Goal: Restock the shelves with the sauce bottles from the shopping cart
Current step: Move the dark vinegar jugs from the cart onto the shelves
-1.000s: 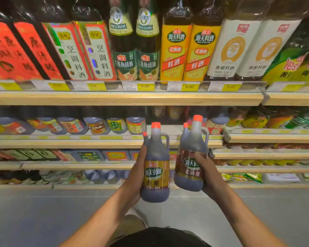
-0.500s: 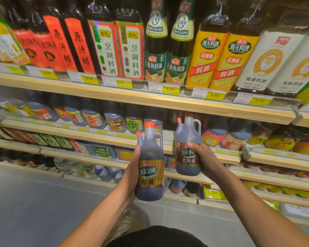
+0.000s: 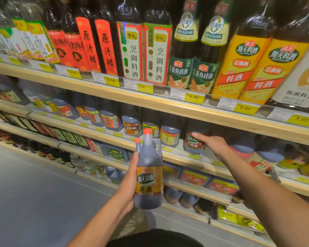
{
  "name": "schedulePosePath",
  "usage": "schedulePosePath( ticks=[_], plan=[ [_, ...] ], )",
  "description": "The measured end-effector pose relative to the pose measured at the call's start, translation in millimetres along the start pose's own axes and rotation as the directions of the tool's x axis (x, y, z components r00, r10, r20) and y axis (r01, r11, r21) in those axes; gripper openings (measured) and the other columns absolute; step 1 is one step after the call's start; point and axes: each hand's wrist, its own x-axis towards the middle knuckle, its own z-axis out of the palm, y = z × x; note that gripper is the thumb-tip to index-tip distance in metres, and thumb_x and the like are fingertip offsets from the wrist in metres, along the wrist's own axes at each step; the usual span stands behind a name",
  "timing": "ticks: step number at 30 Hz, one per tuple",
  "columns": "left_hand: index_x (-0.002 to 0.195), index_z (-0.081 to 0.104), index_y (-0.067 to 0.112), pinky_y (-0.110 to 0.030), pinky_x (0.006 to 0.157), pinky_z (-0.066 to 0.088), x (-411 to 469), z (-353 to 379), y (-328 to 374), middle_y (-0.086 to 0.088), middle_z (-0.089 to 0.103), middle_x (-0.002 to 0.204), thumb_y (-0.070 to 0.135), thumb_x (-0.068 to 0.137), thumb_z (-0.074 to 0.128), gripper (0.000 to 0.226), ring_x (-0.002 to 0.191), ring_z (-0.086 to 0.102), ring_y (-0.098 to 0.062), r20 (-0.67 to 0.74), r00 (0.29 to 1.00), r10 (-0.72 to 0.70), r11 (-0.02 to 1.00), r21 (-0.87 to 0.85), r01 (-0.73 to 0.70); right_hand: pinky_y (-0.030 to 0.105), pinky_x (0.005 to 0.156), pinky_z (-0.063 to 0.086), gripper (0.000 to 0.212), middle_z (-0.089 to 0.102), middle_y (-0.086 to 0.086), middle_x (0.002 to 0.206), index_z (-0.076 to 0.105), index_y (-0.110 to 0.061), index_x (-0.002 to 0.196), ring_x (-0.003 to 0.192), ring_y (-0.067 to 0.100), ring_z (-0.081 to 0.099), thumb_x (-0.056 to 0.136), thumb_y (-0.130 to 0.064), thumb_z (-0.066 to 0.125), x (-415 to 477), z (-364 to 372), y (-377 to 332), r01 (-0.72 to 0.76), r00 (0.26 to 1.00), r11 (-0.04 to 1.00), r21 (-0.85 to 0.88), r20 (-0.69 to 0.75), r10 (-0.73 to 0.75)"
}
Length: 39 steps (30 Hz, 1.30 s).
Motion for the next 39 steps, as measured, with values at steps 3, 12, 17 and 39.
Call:
schedulePosePath(
  ticks=[3,12,17,39],
  plan=[
    [0.121,0.068,0.024,-0.043,0.081,0.059,6.7,-5.3,2.4,-0.018,0.076,0.106,0.071,0.092,0.037,0.063,0.096,0.075,-0.029,0.004,1.000,0.014,0.999,-0.035,-0.014,0.032,0.092,0.049,0.075,0.066,0.006,0.118,0.068,-0.008,0.122,0.104,0.020,0.063,0.065,-0.053,0.087,10.4,7.2,-0.4,-0.028,1.000,1.000,-0.013,0.010,0.029],
    [0.118,0.069,0.027,-0.045,0.084,0.058,25.8,-17.6,0.1,-0.020,0.075,0.107,0.066,0.096,0.034,0.057,0.094,0.074,-0.029,-0.001,0.998,0.069,0.994,-0.085,-0.068,0.033,0.075,0.049,0.080,0.067,0.009,0.096,0.062,-0.006,0.124,0.082,0.020,0.062,0.070,-0.063,0.079,21.9,18.9,12.0,0.052,0.998,0.972,-0.230,-0.024,-0.059],
    [0.121,0.068,0.024,-0.042,0.077,0.061,25.4,-12.9,1.4,-0.021,0.075,0.107,0.066,0.096,0.034,0.059,0.093,0.075,-0.030,0.025,0.997,0.074,0.996,-0.052,-0.073,0.023,0.047,0.040,0.059,0.065,0.018,0.072,0.066,0.010,0.092,0.055,0.018,0.052,0.080,-0.047,0.078,8.9,20.7,5.3,0.070,0.997,0.972,-0.224,-0.010,-0.074],
    [0.137,0.059,0.010,-0.059,0.100,0.048,-15.8,92.9,-0.9,-0.024,0.067,0.125,0.081,0.081,0.053,0.091,0.108,0.065,-0.041,0.293,0.952,-0.091,0.995,0.057,0.078,0.028,0.085,0.058,0.037,0.071,-0.005,0.118,0.064,-0.027,0.124,0.109,0.011,0.067,0.089,-0.029,0.075,-145.5,-29.3,46.1,0.175,0.965,0.981,0.086,0.183,-0.188]
  ],
)
